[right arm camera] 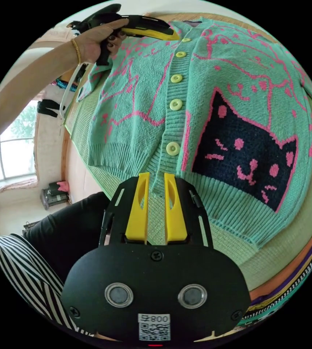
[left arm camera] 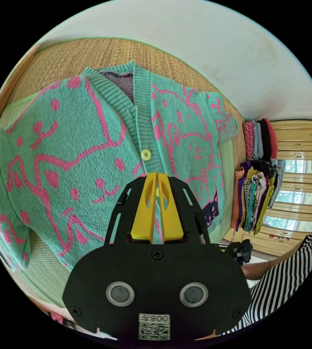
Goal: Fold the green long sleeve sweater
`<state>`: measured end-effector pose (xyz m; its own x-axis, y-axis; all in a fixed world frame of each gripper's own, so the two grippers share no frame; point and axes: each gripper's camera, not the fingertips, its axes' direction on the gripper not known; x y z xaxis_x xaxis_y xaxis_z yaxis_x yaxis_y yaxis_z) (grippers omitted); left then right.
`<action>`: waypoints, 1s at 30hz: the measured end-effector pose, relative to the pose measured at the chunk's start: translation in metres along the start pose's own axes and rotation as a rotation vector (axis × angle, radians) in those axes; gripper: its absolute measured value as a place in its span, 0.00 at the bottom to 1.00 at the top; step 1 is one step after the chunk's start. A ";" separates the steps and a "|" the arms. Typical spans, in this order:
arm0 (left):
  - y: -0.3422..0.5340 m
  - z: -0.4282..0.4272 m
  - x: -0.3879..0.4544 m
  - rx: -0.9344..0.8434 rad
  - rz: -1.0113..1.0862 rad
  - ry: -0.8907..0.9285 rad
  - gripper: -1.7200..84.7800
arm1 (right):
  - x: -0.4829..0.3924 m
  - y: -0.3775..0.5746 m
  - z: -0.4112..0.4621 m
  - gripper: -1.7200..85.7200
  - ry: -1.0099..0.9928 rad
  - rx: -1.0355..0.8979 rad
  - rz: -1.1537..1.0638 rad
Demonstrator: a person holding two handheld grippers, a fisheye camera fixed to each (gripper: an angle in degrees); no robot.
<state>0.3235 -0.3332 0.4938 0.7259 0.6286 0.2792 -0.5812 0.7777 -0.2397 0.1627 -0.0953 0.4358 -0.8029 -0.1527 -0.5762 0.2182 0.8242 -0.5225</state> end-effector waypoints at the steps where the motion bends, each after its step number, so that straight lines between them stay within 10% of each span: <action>1: 0.004 0.004 -0.002 -0.005 -0.006 0.003 0.02 | 0.000 0.000 0.000 0.08 0.019 -0.002 0.001; 30: 0.052 0.103 0.034 -0.178 0.180 -0.001 0.02 | 0.084 0.050 -0.111 0.02 -0.171 0.124 0.096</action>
<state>0.2803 -0.2700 0.5862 0.6160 0.7571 0.2177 -0.6274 0.6386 -0.4456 0.0444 -0.0063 0.4308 -0.6720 -0.1759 -0.7193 0.3636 0.7678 -0.5275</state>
